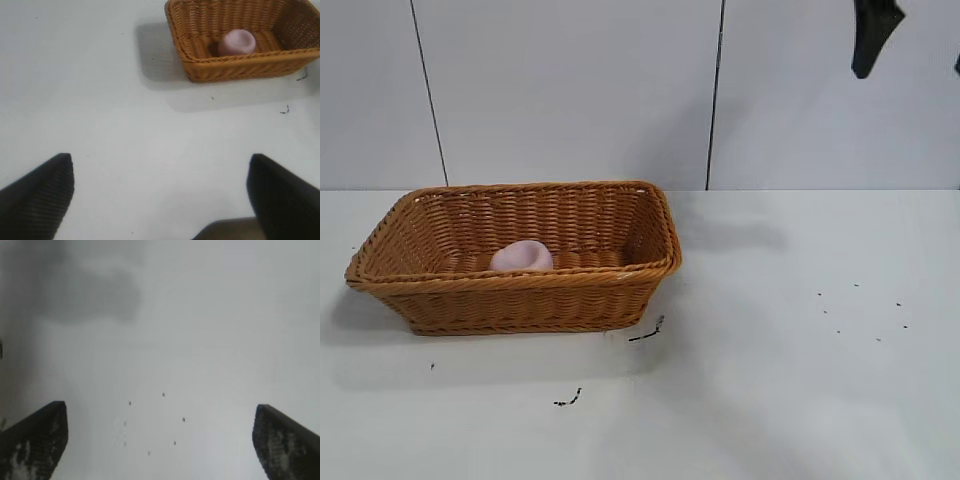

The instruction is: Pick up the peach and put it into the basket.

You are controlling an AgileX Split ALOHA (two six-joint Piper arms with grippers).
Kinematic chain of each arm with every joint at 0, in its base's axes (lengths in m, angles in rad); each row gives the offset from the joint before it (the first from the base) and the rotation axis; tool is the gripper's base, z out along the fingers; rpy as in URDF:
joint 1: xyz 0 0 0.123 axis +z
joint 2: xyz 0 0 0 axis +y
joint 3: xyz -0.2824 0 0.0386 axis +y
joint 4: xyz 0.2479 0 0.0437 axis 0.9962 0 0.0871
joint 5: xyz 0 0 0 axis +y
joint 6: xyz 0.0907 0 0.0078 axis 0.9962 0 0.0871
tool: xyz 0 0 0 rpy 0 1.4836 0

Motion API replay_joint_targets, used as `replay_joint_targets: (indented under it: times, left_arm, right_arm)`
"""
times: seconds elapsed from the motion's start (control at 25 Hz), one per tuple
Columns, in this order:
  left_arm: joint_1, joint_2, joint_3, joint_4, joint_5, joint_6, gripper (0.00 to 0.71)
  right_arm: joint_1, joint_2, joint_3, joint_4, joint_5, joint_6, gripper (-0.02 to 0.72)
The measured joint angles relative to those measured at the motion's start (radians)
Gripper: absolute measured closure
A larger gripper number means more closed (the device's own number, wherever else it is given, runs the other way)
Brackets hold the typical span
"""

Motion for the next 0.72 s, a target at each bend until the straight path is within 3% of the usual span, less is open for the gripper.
replay_joint_targets:
  times: [0.48, 0.72]
  left_arm:
    - [0.0, 0.0, 0.0, 0.0, 0.0, 0.0, 0.018]
    - [0.0, 0.0, 0.0, 0.0, 0.0, 0.0, 0.018]
  right_arm:
    - [0.0, -0.744, 0.581, 0.0, -0.007, 0.001, 0.014]
    - [0.0, -1.078, 0.823, 0.005, -0.179, -0.003, 0.014]
